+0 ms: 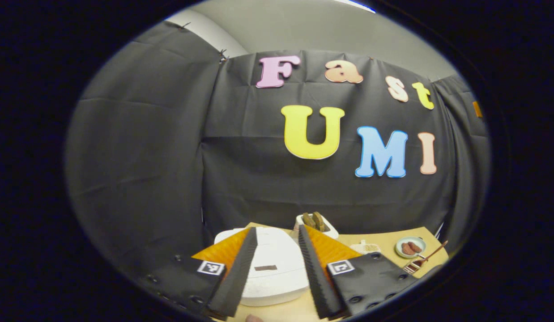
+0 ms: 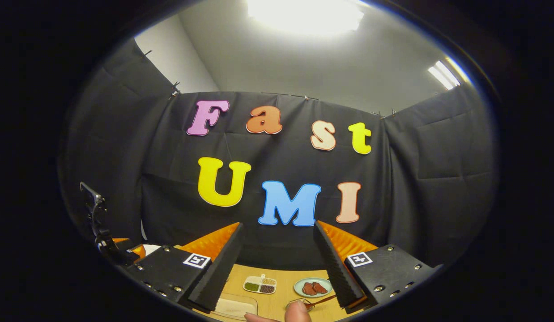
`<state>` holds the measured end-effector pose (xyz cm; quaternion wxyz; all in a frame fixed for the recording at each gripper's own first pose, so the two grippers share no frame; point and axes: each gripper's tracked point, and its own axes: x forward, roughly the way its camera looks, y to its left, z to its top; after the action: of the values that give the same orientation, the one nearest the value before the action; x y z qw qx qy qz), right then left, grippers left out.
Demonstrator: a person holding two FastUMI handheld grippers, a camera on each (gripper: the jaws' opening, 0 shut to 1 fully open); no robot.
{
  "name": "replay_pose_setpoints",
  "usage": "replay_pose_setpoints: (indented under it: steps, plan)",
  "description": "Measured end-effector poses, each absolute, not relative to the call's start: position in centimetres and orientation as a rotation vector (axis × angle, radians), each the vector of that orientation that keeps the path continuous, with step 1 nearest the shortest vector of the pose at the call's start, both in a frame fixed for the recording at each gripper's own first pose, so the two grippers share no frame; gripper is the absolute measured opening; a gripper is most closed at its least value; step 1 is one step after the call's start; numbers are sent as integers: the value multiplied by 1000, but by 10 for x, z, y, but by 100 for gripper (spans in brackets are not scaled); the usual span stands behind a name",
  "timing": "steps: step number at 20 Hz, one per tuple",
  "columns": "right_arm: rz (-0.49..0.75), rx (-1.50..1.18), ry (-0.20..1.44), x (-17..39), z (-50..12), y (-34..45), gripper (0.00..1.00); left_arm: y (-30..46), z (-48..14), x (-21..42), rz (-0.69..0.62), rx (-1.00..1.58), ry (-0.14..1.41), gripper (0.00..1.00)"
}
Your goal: Close the left gripper, press the button to open the rice cooker; take a wooden spoon from the chopstick holder with the right hand, scoop a spoonful of rice and pour it into the rice cooker, then put the wooden spoon back into the chopstick holder.
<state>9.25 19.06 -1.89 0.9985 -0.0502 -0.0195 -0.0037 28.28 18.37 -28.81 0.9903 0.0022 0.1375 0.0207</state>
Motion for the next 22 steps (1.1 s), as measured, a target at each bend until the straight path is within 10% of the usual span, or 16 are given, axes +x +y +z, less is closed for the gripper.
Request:
replay_pose_setpoints:
  steps: [2,6,22]
  plan:
    - [-23,-127,-35,92,-20,192,95,192,-322,300,75,9,316,27]
    - [-54,-159,-20,93,-26,187,95,200,-378,321,122,-21,405,12]
    - [-60,-183,18,78,-32,182,95,201,-471,329,241,89,653,8]
